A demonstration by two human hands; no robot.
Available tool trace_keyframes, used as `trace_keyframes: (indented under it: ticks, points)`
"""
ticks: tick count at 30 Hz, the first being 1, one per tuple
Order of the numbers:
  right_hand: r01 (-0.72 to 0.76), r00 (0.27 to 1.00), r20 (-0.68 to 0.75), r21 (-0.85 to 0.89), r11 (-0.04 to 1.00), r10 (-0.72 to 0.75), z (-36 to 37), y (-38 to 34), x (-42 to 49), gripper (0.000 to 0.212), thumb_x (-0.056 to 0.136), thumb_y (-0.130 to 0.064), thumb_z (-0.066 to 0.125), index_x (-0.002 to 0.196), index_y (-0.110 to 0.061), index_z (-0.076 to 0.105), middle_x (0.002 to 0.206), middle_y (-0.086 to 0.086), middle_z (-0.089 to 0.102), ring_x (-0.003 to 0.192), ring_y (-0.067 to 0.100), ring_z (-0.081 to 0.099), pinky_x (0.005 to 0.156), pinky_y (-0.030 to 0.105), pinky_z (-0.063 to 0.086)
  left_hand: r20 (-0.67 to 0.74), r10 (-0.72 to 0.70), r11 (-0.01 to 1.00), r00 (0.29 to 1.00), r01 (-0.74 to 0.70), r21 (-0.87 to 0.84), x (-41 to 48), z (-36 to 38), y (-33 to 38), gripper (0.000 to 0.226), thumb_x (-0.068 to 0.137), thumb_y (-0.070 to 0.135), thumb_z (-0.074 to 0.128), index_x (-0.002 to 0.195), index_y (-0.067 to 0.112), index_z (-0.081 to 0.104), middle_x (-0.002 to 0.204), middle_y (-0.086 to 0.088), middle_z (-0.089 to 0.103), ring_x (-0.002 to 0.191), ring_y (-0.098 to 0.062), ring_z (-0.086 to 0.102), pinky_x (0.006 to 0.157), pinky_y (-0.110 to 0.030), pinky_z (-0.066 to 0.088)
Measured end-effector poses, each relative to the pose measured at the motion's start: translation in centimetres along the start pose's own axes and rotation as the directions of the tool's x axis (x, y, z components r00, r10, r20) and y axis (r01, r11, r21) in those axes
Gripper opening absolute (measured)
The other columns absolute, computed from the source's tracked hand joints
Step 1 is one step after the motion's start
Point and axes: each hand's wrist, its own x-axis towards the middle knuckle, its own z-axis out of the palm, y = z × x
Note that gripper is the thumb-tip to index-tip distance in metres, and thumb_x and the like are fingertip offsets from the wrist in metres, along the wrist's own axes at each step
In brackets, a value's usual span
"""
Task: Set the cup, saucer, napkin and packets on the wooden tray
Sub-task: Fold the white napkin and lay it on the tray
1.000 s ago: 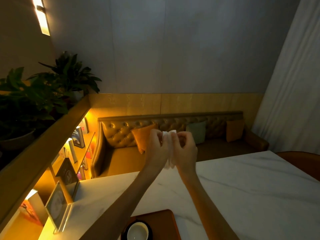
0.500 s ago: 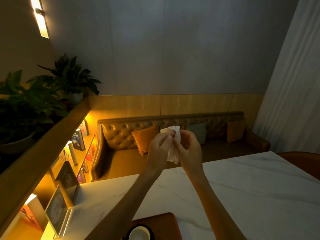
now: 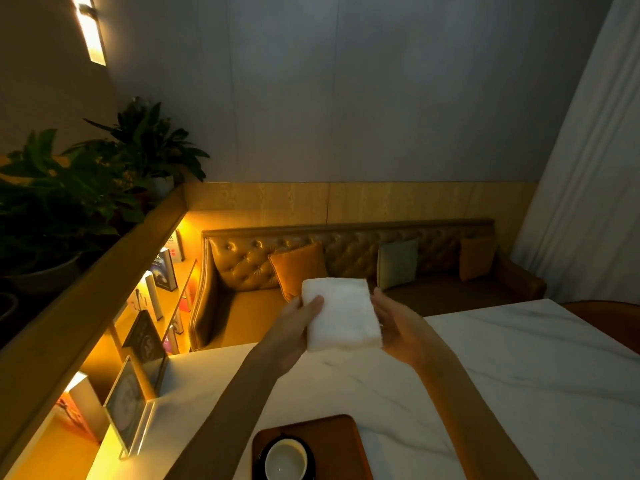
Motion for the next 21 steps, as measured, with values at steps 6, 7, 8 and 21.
trace_keyframes:
  ticks: [6,7,8,21]
  points:
    - [0.025,0.999,0.042,-0.164,0.986,-0.018,-1.4,0.7,0.2,0.050,0.086,-0.016,0.065,0.133,-0.014,0.050,0.127,0.017,0.061,0.114,0.035,0.062,0.085,0.042,0.057,0.038,-0.029,0.997,0.999,0.026,0.076,-0.7,-1.2,0.1,0.053,0.090,0.026,0.061,0.138,0.015,0.042,0.132,-0.011,0.057,0.115,-0.030,0.062,0.091,-0.048,0.057]
    - [0.030,0.999,0.047,-0.161,0.987,-0.022,-1.5,0.5,0.1,0.049,0.086,-0.016,0.066,0.132,-0.013,0.051,0.126,0.017,0.062,0.114,0.035,0.062,0.083,0.041,0.057,0.048,-0.028,0.996,0.998,0.024,0.087,-0.9,-1.3,0.2,0.054,0.088,0.025,0.063,0.137,0.014,0.043,0.131,-0.010,0.058,0.114,-0.029,0.064,0.087,-0.045,0.058]
    - [0.037,0.998,0.047,-0.161,0.986,-0.029,-1.7,0.4,0.0,0.047,0.086,-0.016,0.065,0.131,-0.013,0.052,0.125,0.016,0.063,0.113,0.035,0.062,0.082,0.040,0.058,0.055,-0.020,0.994,0.998,0.014,0.111,-1.1,-1.6,0.4,0.056,0.086,0.025,0.065,0.137,0.015,0.044,0.130,-0.010,0.059,0.112,-0.028,0.065,0.085,-0.043,0.060]
    - [0.561,0.822,0.126,-0.349,0.751,-0.555,0.9,-0.4,-2.2,0.030,0.079,-0.010,0.061,0.097,-0.029,0.075,0.108,-0.002,0.073,0.103,0.018,0.068,0.075,0.025,0.058,0.216,0.383,0.836,0.898,-0.437,0.333,-3.8,-2.4,3.0,0.027,0.088,0.021,0.062,0.113,0.026,0.069,0.118,-0.001,0.070,0.111,-0.022,0.066,0.082,-0.031,0.059]
